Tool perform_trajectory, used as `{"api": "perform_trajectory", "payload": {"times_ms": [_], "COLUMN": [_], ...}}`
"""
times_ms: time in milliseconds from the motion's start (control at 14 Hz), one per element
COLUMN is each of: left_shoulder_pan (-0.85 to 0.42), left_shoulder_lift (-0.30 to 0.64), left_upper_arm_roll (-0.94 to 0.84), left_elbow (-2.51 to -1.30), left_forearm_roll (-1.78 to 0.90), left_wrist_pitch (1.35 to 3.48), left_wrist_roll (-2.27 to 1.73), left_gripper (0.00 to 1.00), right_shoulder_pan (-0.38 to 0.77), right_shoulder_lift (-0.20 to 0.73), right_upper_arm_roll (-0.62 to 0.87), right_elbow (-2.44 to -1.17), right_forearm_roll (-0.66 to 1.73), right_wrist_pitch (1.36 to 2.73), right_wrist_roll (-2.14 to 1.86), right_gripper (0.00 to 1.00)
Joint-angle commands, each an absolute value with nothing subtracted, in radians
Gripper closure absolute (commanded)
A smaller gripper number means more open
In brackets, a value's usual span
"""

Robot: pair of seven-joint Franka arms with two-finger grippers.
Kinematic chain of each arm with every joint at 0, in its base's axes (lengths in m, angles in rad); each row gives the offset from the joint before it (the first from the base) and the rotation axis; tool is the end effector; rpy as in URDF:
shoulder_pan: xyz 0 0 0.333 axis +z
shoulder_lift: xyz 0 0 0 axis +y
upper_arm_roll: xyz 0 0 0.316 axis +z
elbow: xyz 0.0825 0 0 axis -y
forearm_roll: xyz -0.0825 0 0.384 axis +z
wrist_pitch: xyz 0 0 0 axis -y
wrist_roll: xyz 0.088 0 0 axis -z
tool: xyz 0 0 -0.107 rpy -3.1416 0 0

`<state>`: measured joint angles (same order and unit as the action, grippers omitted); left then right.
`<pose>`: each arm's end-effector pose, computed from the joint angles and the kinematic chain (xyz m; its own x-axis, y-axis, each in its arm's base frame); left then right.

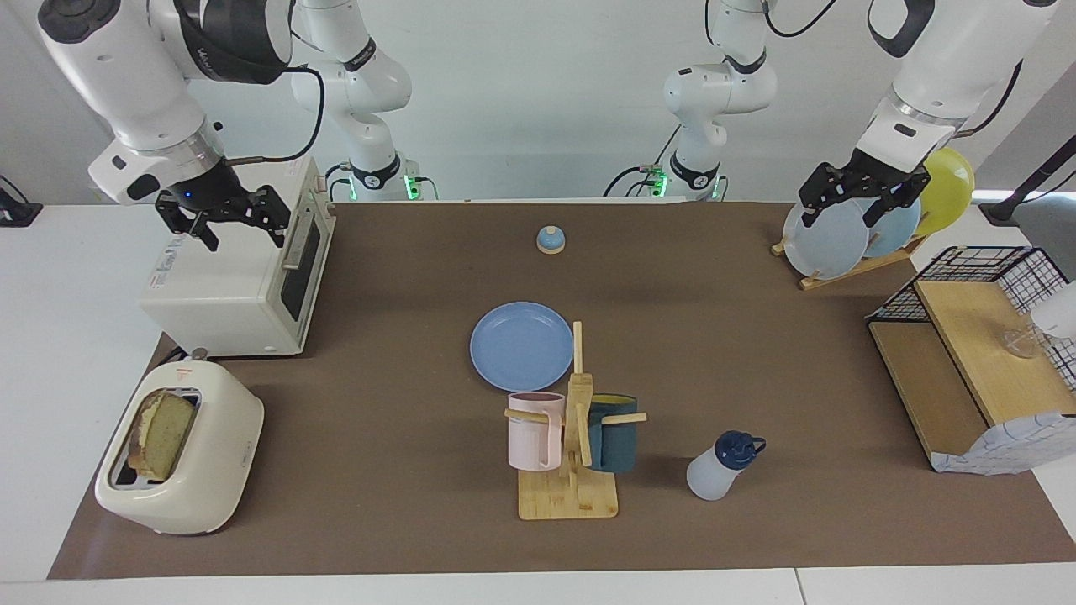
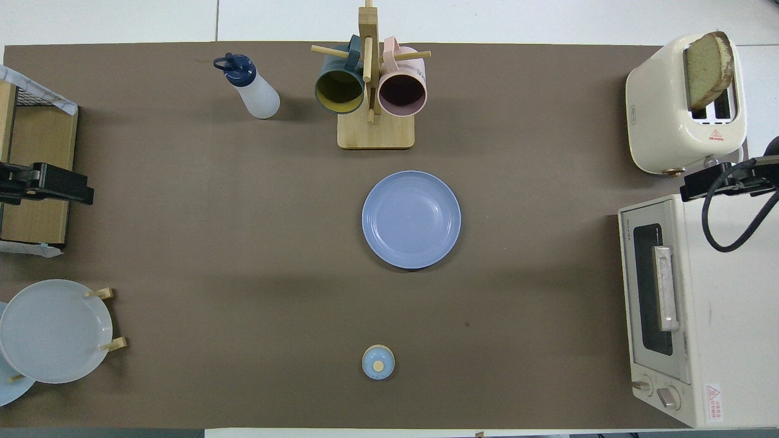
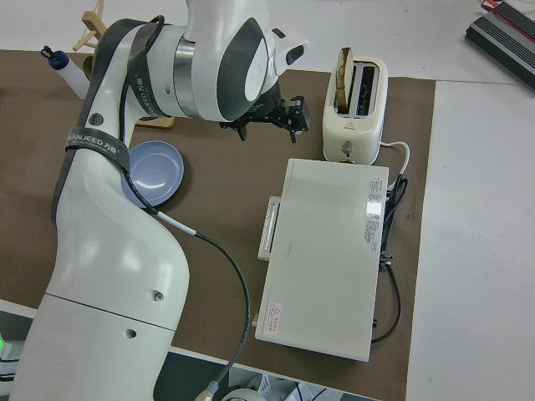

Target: Put bread on plate and add seasoning

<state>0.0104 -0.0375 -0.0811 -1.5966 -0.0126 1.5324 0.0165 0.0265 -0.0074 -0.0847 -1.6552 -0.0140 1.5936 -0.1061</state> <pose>0.5372 -0.0403 0.6295 0.9958 -0.0874 -0.0267 -0.0872 -0.9961 0.0100 0.5504 -0.0337 0.5907 0.9973 0.0483 -0.0553 0.0488 -0.9988 0.0075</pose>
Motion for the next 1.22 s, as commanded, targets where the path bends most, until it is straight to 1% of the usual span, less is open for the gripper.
{"api": "perform_trajectory", "payload": {"times_ms": [0, 143, 286, 645, 716, 788, 859, 931, 1003, 1146], "left_shoulder_pan": [-0.002, 0.015, 0.006, 0.008, 0.015, 0.015, 0.006, 0.0, -0.003, -0.023], "left_shoulder_lift": [-0.06, -0.067, -0.064, -0.075, -0.075, -0.077, -0.087, -0.104, -0.133, -0.201], "left_upper_arm_roll": [-0.074, -0.071, -0.071, -0.071, -0.072, -0.071, -0.071, -0.072, -0.075, -0.075], "left_elbow": [-1.627, -1.634, -1.629, -1.635, -1.638, -1.647, -1.667, -1.721, -1.788, -1.981], "left_forearm_roll": [0.006, 0.005, 0.005, 0.005, 0.003, 0.0, 0.0, 0.002, 0.002, 0.002], "left_wrist_pitch": [1.537, 1.54, 1.552, 1.499, 1.502, 1.515, 1.538, 1.615, 1.712, 1.993], "left_wrist_roll": [0.005, 0.012, 0.009, -0.001, -0.002, 0.0, -0.002, -0.005, -0.003, -0.005], "left_gripper": [0.0, 0.0, 0.0, 0.0, 0.0, 0.0, 0.0, 0.0, 0.0, 0.0], "right_shoulder_pan": [0.026, 0.026, 0.026, -0.006, -0.015, -0.015, -0.018, -0.031, -0.047, -0.055], "right_shoulder_lift": [-0.002, -0.002, 0.0, 0.002, 0.002, 0.003, -0.008, -0.003, 0.018, 0.119], "right_upper_arm_roll": [-0.083, -0.081, -0.083, -0.087, -0.087, -0.087, -0.087, -0.087, -0.087, -0.087], "right_elbow": [-1.646, -1.644, -1.644, -1.658, -1.664, -1.695, -1.76, -1.807, -1.809, -1.773], "right_forearm_roll": [0.008, 0.008, 0.006, 0.006, 0.006, 0.006, 0.006, 0.006, 0.008, 0.009], "right_wrist_pitch": [1.629, 1.634, 1.64, 1.802, 1.859, 1.973, 2.105, 2.208, 2.271, 2.386], "right_wrist_roll": [-0.091, -0.089, -0.074, -0.051, -0.051, -0.049, -0.063, -0.095, -0.162, -0.225], "right_gripper": [0.0, 0.0, 0.0, 0.0, 0.0, 0.0, 0.0, 0.0, 0.0, 0.0]}}
